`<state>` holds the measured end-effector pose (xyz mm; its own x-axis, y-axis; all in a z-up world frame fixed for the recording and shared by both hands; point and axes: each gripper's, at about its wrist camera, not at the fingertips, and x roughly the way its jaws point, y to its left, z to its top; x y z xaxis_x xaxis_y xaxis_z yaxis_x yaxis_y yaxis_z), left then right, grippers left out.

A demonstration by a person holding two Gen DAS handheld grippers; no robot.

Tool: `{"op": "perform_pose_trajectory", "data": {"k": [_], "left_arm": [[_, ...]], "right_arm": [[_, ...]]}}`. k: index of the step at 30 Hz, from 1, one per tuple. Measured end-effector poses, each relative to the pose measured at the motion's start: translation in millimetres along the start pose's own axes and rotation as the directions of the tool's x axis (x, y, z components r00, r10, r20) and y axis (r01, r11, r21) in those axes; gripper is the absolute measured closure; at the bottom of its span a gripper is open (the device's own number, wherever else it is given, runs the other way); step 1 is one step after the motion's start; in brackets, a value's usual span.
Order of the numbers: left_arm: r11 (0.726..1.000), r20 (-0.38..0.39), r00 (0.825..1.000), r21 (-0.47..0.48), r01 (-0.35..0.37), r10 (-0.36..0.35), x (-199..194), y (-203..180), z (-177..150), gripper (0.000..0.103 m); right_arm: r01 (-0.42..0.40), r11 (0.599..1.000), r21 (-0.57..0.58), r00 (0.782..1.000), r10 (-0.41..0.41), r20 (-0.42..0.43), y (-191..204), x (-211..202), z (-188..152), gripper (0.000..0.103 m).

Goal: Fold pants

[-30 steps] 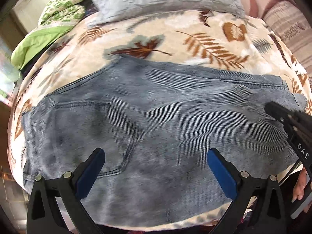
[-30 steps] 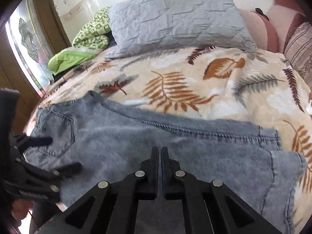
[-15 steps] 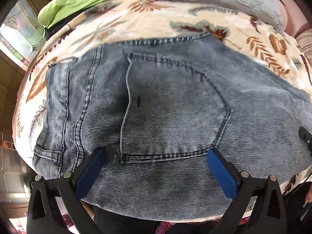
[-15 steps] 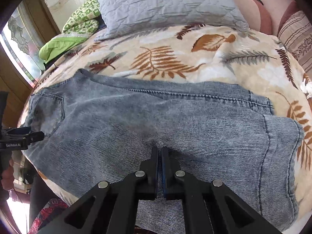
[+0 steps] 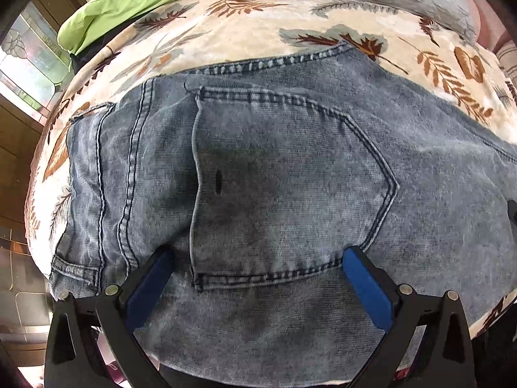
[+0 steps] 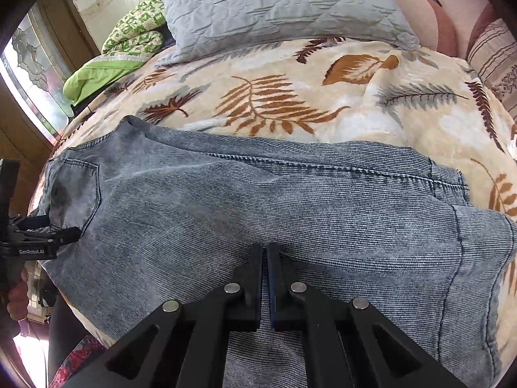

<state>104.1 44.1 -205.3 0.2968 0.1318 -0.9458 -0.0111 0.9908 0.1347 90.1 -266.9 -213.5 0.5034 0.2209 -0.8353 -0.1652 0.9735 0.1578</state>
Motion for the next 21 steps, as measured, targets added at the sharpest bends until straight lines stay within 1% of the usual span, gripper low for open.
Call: {"op": "perform_pose_trajectory", "data": {"k": [4, 5, 10, 13, 16, 21], "left_arm": [[1.000, 0.023, 1.000, -0.005, -0.014, 0.014, 6.1, -3.3, 14.1, 0.000], [1.000, 0.024, 1.000, -0.004, -0.017, 0.017, 6.4, 0.8, 14.6, 0.000], [1.000, -0.002, 1.000, -0.028, -0.010, 0.010, 13.3, 5.5, 29.5, 0.000], [1.000, 0.009, 1.000, -0.017, -0.022, 0.022, 4.8, 3.9, 24.9, 0.000], [1.000, 0.037, 0.999, -0.016, -0.013, 0.013, -3.9, 6.3, 20.7, 0.000], [1.000, 0.081, 0.996, -0.019, 0.022, -0.020, -25.2, 1.1, 12.8, 0.000]], "right_arm": [[0.002, 1.000, -0.001, 1.000, -0.002, 0.005, 1.0, 2.6, 3.2, 0.098], [0.003, 1.000, -0.002, 1.000, -0.003, 0.011, 1.2, 3.5, 3.9, 0.098], [0.017, 1.000, -0.015, 0.999, -0.016, 0.052, 3.5, 9.2, 8.6, 0.099], [0.021, 1.000, -0.004, 0.998, -0.021, 0.065, 4.5, 6.4, 10.2, 0.098], [0.019, 1.000, -0.018, 0.993, -0.017, 0.116, 7.6, -5.7, 9.1, 0.098], [0.014, 1.000, -0.028, 0.970, -0.007, 0.242, 8.2, -37.2, 7.0, 0.098]]}}
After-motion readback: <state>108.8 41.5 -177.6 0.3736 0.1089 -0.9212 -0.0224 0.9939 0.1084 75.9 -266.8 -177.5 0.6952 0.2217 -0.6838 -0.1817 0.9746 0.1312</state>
